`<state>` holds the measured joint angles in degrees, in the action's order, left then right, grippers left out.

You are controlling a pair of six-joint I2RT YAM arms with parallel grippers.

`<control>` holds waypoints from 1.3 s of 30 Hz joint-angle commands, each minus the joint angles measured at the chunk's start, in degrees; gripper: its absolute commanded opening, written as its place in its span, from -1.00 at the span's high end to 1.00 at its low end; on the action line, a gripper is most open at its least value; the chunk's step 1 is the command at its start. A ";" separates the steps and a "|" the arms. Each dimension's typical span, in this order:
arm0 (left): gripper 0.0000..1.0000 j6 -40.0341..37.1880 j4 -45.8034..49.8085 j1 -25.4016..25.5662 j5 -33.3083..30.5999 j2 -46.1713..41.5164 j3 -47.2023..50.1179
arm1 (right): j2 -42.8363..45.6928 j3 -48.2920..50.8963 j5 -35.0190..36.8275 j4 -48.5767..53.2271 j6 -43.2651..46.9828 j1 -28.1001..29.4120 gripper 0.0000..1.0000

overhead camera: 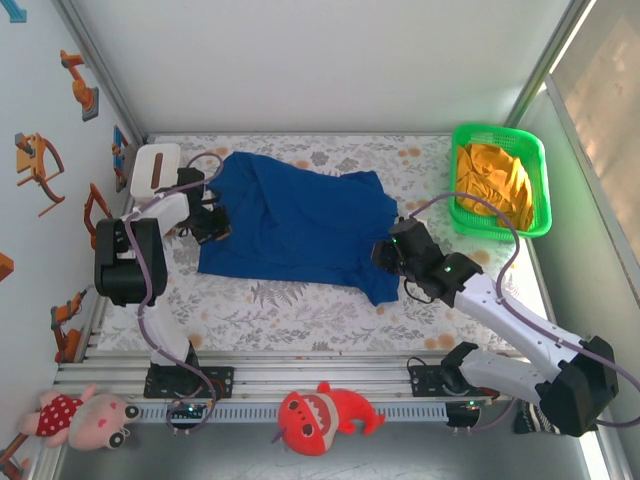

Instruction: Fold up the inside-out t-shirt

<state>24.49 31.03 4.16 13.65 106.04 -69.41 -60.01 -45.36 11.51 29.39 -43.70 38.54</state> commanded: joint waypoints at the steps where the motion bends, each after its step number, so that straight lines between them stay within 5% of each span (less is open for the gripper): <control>1: 0.36 -1.19 2.22 0.23 -2.95 -3.08 -1.20 | 0.17 0.06 1.50 0.52 -0.51 -0.40 -0.07; 2: -0.03 -1.45 2.72 0.23 -3.50 -2.50 -1.78 | -0.02 -0.02 1.30 0.41 -0.51 -0.40 -0.07; 4: -0.22 -2.03 3.94 0.23 -4.24 -0.60 -3.31 | -0.28 -0.08 1.06 0.15 -0.51 -0.40 -0.07; 12: -0.23 -3.48 4.81 0.41 -3.84 4.67 -5.70 | 1.42 0.19 1.54 0.82 -0.80 -0.40 -0.07; 18: 0.25 -3.57 3.76 1.54 -2.16 5.44 -5.24 | 1.15 0.38 1.35 0.72 -0.95 -0.40 -0.07; 21: 0.97 -3.25 3.32 1.93 -0.23 5.57 -5.07 | 0.53 0.37 1.02 0.40 -0.90 -0.40 -0.07; 32: 1.00 0.73 5.60 0.78 -1.40 -10.58 1.45 | -10.91 -5.26 0.05 0.67 5.42 -0.40 -0.10; 39: 1.00 1.36 5.81 -3.08 -0.22 -22.10 8.46 | -21.21 -12.59 5.50 2.73 7.69 -0.77 -0.21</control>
<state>24.80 34.87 2.68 12.58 86.50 -63.11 -79.44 -55.57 12.86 30.44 -37.69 38.33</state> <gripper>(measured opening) 0.025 0.602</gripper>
